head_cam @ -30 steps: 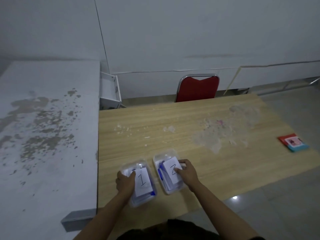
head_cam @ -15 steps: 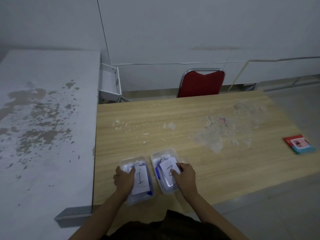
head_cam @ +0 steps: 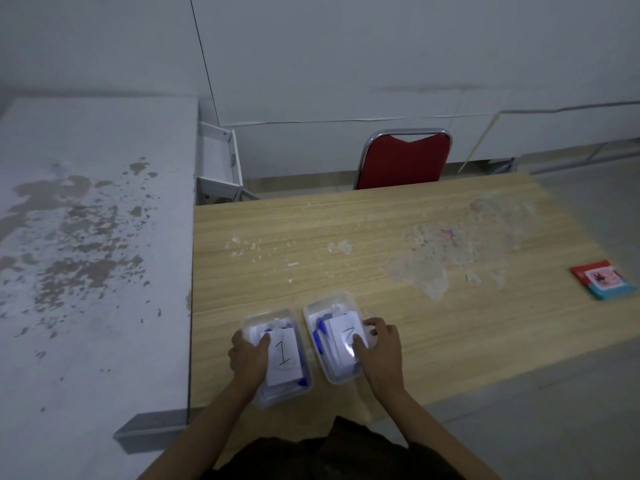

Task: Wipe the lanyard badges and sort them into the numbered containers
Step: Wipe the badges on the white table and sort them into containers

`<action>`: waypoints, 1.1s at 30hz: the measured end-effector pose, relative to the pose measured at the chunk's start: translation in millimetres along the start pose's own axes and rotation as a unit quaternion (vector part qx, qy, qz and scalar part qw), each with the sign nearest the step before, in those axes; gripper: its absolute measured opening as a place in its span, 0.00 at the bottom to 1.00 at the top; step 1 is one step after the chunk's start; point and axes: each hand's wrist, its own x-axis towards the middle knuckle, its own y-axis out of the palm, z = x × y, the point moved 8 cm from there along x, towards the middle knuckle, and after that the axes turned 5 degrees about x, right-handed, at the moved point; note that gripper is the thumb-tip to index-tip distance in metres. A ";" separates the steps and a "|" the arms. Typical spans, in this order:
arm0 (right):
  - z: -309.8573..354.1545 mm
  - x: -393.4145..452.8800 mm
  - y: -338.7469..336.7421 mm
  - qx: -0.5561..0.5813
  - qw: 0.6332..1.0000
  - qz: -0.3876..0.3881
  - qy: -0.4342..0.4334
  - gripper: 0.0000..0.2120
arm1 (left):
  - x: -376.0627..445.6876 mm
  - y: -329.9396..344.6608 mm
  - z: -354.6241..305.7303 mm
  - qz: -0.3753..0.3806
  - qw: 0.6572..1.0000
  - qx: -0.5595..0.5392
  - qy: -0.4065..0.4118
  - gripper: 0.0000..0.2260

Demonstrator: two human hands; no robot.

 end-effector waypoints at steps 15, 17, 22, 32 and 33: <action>0.8 8.1 -7.1 -0.010 1.000 -0.022 -0.014 0.07 | -2.0 -2.0 2.6 -0.002 1.000 -0.009 0.004 0.26; 0.4 9.5 -8.2 -0.002 1.000 -0.024 -0.016 0.07 | -1.2 -3.5 3.8 -0.001 1.000 -0.005 0.004 0.25; -5.7 18.2 -11.1 0.032 0.999 -0.025 0.012 0.11 | 2.7 -6.7 9.2 0.007 1.000 -0.002 -0.008 0.22; -37.2 33.7 3.7 0.089 0.986 0.048 0.131 0.14 | 4.5 -5.3 18.4 0.068 0.996 0.029 0.047 0.12; -41.7 34.7 4.9 0.099 0.983 0.057 0.144 0.14 | 3.3 -4.9 19.4 0.075 0.996 0.035 0.043 0.12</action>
